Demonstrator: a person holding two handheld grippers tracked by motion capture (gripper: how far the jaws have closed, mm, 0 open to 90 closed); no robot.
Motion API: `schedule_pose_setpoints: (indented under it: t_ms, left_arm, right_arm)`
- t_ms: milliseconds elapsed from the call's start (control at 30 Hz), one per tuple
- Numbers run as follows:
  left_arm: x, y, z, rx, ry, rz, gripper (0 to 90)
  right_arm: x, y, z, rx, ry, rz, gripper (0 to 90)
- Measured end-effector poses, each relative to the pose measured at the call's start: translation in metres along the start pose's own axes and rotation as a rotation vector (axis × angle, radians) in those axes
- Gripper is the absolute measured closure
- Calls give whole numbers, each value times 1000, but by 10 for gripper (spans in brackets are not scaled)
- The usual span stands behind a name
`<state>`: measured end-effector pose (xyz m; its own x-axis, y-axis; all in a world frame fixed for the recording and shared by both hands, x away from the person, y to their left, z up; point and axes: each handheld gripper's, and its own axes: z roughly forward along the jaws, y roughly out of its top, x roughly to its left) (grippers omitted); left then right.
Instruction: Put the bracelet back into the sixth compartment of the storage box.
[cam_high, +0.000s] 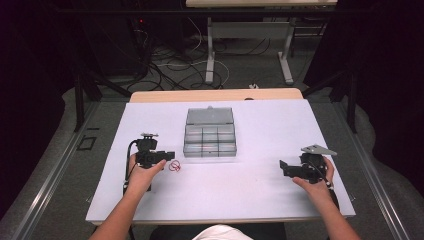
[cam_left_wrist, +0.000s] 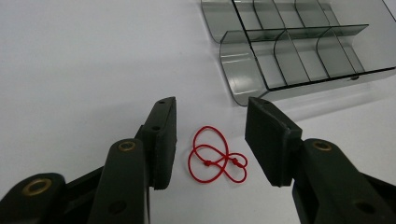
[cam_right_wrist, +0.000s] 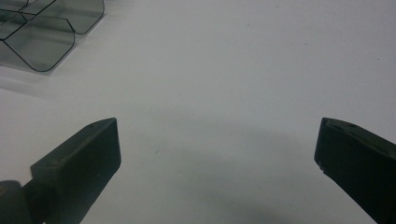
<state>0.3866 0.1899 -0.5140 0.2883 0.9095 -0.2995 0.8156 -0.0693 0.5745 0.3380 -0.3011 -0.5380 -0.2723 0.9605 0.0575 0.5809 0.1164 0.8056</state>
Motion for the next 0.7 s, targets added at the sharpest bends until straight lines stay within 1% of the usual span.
schedule_pose_setpoints:
  t_ms: [33, 67, 133, 167, 200, 233, 267, 333, 433, 467, 500, 567, 700]
  left_arm:
    - [1, 1, 0, 19, -2, -2, 556]
    - [1, 1, 2, 14, -3, -12, 568]
    - [3, 2, 4, 35, -18, -21, 579]
    - [3, 1, 5, 35, -19, -24, 596]
    - [4, 2, 5, 48, -14, -16, 596]
    - [4, 1, 7, 46, -19, -20, 604]
    - [4, 2, 8, 57, -22, -23, 611]
    - [4, 1, 10, 59, -17, -22, 635]
    - [5, 0, 12, 63, -14, -20, 638]
    - [6, 0, 13, 68, -11, -17, 642]
    - [7, 0, 12, 84, -14, -9, 646]
    - [7, -1, 15, 74, -11, -18, 654]
    - [7, -1, 17, 86, -3, -16, 675]
  right_arm:
    - [0, 0, 0, 0, 1, 1, 0]
    - [0, 0, 0, 0, 2, 1, 0]
    - [0, 0, 0, 1, 2, 0, 0]
    - [0, 0, 0, 1, 3, 1, 0]
    - [0, 0, 0, 1, 3, 1, 0]
    - [0, 0, 0, 1, 4, 1, 1]
    - [0, 0, 0, 1, 3, 1, 1]
    - [0, 0, 1, 3, 4, 1, 1]
    - [0, 0, 1, 3, 6, -2, 1]
    - [0, 0, 1, 3, 6, -2, 1]
    - [0, 0, 1, 3, 6, -2, 1]
    - [0, 0, 1, 3, 6, -2, 1]
    - [0, 0, 1, 3, 8, 1, 2]
